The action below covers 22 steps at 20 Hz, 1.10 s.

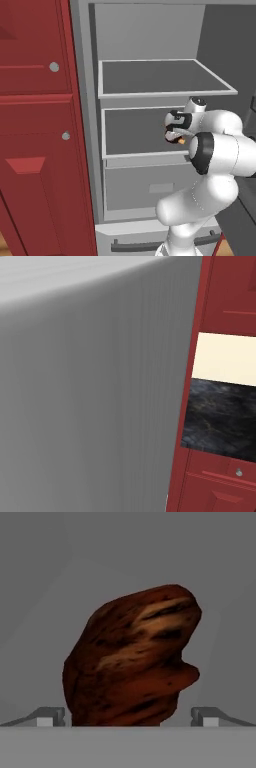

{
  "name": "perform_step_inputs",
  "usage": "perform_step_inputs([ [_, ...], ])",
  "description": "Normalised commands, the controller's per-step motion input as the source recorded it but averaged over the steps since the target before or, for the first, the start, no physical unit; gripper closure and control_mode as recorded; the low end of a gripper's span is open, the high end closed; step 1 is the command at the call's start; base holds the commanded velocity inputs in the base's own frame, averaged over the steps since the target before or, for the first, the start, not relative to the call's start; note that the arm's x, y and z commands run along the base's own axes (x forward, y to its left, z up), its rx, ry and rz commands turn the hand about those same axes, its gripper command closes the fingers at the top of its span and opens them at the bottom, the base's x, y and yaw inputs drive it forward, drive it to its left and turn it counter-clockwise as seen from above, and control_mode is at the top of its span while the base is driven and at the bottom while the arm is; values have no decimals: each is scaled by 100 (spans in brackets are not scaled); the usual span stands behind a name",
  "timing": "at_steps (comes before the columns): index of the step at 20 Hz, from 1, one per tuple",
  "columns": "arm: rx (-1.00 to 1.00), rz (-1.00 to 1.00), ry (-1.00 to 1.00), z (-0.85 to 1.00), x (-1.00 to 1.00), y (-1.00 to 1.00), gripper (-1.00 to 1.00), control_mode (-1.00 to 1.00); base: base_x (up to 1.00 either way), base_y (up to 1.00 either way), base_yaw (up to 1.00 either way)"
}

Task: Gather the bell pepper and lemon wedge from the fridge and place them on a tray on the dining counter. Then gather the steak and chicken drumstick from the fridge and place them on the other tray.

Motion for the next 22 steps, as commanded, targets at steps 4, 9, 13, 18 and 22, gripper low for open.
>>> perform_step_inputs([
  [4, 0, 0, 0, -34, 19, -4, -100, -100, 0, 0, 0],
  [9, -1, 0, 0, -53, 3, 0, -100, -100, 0, 0, 0],
  [13, -4, 0, 0, -64, 0, 0, -100, -100, 0, 0, 0],
  [18, -4, 0, -10, -31, -22, 0, -100, -100, 0, 0, 0],
  [22, -1, 0, -27, 30, -44, 0, -100, -100, 0, 0, 0],
])
